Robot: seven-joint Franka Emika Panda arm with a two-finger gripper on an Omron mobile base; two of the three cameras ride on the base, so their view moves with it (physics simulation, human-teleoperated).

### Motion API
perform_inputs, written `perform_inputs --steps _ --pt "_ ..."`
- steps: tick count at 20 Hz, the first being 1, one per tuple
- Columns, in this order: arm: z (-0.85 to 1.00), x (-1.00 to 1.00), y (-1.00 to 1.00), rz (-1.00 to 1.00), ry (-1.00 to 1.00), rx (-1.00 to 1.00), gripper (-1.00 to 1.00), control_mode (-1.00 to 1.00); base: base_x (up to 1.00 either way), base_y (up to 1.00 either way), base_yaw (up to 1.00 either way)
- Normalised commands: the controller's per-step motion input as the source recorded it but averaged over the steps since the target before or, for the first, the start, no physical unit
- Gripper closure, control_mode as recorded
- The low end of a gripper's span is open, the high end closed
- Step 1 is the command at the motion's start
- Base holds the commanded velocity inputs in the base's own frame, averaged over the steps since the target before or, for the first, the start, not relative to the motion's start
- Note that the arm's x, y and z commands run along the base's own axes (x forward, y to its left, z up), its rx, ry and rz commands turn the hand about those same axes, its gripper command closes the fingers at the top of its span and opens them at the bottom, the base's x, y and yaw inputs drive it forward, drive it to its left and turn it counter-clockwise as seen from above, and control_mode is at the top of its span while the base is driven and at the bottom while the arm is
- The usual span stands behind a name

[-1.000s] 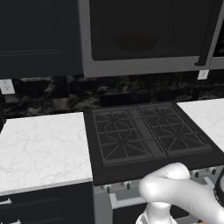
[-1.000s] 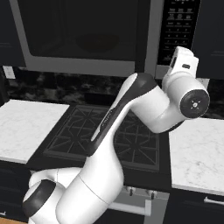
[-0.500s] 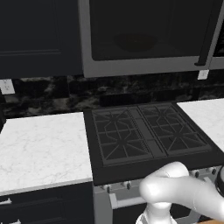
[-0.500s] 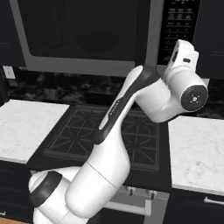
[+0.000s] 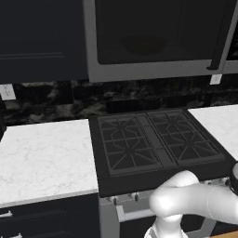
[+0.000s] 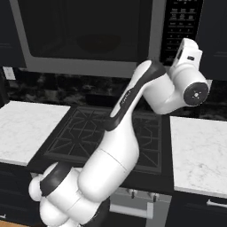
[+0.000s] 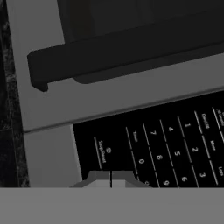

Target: Open the microwave, place the bowl with waffle inside the microwave, then close the microwave door and turn it on.

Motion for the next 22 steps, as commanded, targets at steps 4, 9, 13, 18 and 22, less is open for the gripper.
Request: perform_inputs --steps 4,9,13,18,22 --pt "0.0 0.3 -0.41 0.0 -0.03 0.0 1.0 -1.0 0.0 0.0 0.0" --pt "0.0 0.28 -0.26 0.0 -0.03 0.0 1.0 -1.0 0.0 0.0 0.0" --pt "0.0 0.18 -0.01 0.0 -0.06 0.0 1.0 -1.0 0.0 0.0 0.0" --pt "-0.03 0.02 0.0 0.0 -0.11 0.0 1.0 -1.0 0.0 0.0 0.0" --pt "-0.27 0.0 0.0 0.0 -0.14 -0.01 1.0 -1.0 0.0 0.0 0.0"
